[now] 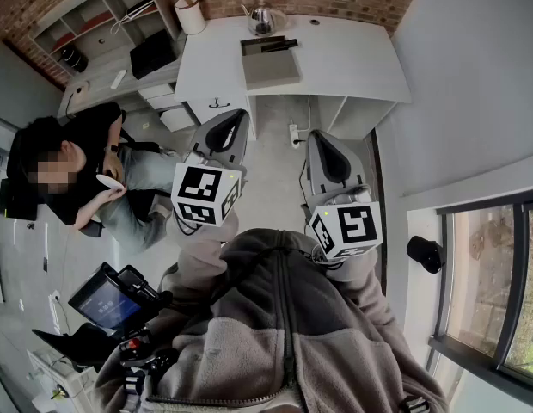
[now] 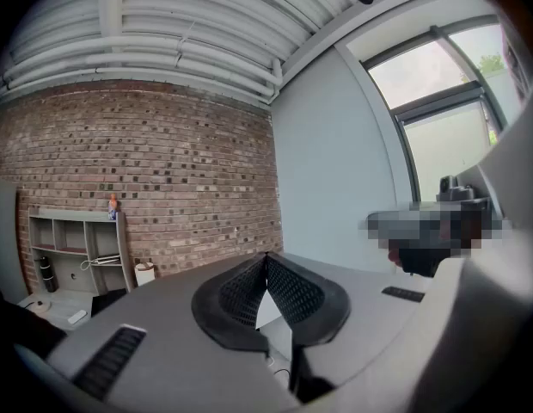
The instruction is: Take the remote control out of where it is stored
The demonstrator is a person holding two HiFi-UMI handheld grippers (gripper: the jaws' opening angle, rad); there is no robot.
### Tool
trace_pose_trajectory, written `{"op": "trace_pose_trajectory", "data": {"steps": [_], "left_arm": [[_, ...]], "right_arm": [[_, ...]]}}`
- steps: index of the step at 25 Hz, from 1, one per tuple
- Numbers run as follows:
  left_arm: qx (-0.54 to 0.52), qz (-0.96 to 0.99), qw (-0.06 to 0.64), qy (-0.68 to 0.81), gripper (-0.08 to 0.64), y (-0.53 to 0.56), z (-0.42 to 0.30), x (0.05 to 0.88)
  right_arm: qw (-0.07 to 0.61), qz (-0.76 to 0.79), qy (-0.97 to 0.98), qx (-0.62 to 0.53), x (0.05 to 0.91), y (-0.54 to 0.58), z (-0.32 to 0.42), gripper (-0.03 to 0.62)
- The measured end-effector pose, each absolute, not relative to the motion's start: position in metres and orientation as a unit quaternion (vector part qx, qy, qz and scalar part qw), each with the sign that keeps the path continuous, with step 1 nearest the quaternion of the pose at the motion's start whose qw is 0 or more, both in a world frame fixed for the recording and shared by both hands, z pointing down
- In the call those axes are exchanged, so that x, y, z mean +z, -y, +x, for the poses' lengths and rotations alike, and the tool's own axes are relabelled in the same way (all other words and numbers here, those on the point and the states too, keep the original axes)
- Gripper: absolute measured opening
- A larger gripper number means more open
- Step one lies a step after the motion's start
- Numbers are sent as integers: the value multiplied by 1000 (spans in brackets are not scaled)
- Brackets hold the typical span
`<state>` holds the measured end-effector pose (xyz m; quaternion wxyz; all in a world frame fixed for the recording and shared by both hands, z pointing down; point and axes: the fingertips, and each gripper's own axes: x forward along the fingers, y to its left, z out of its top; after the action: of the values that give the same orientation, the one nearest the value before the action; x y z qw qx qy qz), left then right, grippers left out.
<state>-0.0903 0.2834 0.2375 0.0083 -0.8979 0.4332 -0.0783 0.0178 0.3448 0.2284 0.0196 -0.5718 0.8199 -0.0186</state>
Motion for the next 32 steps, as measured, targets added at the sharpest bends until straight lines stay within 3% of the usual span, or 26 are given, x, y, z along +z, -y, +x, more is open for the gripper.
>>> {"op": "trace_pose_trajectory", "data": {"steps": [19, 32], "left_arm": [[-86, -896, -9, -435, 6, -291, -78, 248], [-105, -899, -33, -423, 6, -303, -9, 280]], "right_arm": [[11, -580, -814, -28, 244, -358, 38, 3], [-24, -573, -818, -53, 279, -372, 95, 3]]}}
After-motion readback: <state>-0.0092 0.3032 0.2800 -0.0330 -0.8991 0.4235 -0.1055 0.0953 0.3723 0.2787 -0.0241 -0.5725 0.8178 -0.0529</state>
